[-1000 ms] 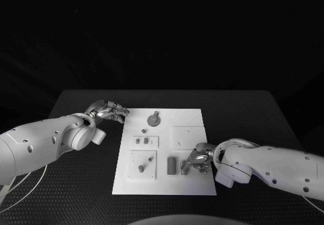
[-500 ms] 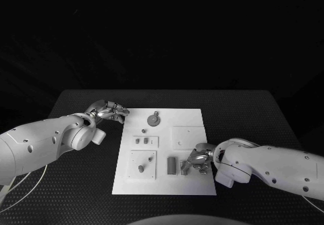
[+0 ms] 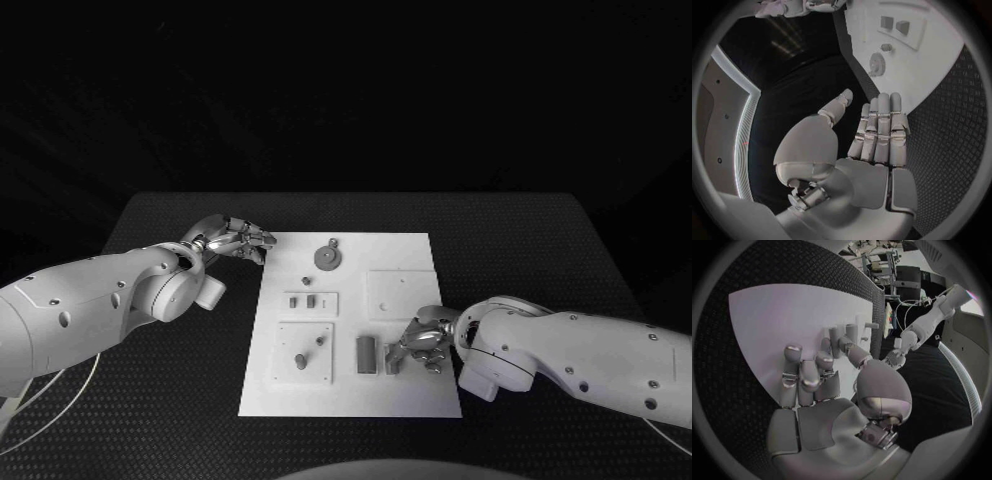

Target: Assemble the parts on the task board

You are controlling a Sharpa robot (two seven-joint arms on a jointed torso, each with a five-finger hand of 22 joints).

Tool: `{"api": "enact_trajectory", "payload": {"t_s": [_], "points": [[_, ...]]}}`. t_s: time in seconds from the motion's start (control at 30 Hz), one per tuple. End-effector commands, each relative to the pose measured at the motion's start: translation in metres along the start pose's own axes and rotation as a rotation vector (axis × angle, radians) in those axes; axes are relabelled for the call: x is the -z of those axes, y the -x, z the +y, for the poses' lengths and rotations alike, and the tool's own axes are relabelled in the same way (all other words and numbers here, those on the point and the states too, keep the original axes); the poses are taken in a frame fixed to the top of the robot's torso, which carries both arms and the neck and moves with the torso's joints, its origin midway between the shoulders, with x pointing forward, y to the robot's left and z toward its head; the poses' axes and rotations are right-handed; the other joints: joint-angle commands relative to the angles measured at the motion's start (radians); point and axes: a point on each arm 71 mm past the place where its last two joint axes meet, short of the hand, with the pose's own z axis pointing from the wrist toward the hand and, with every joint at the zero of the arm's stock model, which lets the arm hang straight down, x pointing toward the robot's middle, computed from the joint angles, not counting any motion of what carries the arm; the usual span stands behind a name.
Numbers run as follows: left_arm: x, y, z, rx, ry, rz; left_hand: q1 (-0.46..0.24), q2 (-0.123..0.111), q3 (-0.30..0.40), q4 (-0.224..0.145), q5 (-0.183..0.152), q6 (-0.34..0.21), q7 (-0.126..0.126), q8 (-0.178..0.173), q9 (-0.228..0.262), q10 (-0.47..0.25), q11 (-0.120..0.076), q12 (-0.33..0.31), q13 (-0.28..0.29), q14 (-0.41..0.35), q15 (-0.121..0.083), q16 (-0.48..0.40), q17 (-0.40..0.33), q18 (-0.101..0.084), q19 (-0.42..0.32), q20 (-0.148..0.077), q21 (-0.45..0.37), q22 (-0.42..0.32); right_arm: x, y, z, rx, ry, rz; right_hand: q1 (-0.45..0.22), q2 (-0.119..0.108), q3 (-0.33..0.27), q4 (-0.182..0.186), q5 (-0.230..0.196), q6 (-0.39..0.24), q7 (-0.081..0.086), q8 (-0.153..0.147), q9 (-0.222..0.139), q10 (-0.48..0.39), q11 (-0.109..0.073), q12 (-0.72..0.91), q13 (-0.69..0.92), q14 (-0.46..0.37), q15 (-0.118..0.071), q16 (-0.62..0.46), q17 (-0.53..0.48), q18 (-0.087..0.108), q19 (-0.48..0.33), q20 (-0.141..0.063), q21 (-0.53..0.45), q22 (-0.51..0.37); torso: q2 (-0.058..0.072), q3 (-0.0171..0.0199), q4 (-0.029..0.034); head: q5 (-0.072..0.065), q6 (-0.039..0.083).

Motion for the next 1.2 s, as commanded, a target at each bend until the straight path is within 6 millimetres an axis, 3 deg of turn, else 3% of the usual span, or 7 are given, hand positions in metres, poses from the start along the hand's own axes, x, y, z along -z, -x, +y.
{"api": "enact_trajectory", "payload": {"t_s": [0.03, 1.2], "points": [[-0.0005, -0.002, -0.0014, 0.0, -0.008, 0.017, -0.007, -0.002, 0.004, -0.001, -0.001, -0.006, 0.002, 0.002, -0.001, -0.005, 0.001, -0.003, -0.001, 0.0, 0.007, -0.006, 0.001, -0.001, -0.007, 0.003, 0.003, -0.001, -0.0004, -0.0022, 0.0039, -0.008, 0.029, -0.008, -0.011, 0.002, 0.003, 0.002, 0.003, -0.003, 0.012, 0.0, -0.001, 0.005, 0.002, -0.001, -0.001, 0.003, -0.008, -0.005, 0.001, 0.015, 0.004, -0.004, -0.005, 0.01, 0.0, 0.0004, 0.0004, 0.0, 0.0], [-0.0005, -0.0021, -0.0011, -0.001, -0.006, 0.019, -0.007, -0.002, 0.004, -0.002, -0.001, -0.007, 0.002, 0.002, -0.002, -0.006, 0.002, -0.003, -0.001, 0.0, 0.007, -0.007, 0.002, -0.001, -0.007, 0.003, 0.003, -0.001, 0.0001, -0.0071, 0.0045, 0.016, 0.029, 0.052, -0.005, 0.008, 0.012, -0.007, 0.003, -0.003, 0.011, 0.0, -0.003, 0.005, 0.001, 0.0, -0.001, 0.002, -0.008, -0.005, -0.002, 0.015, 0.006, -0.006, -0.006, 0.01, 0.0, 0.0004, 0.0004, 0.0, -0.004]]}}
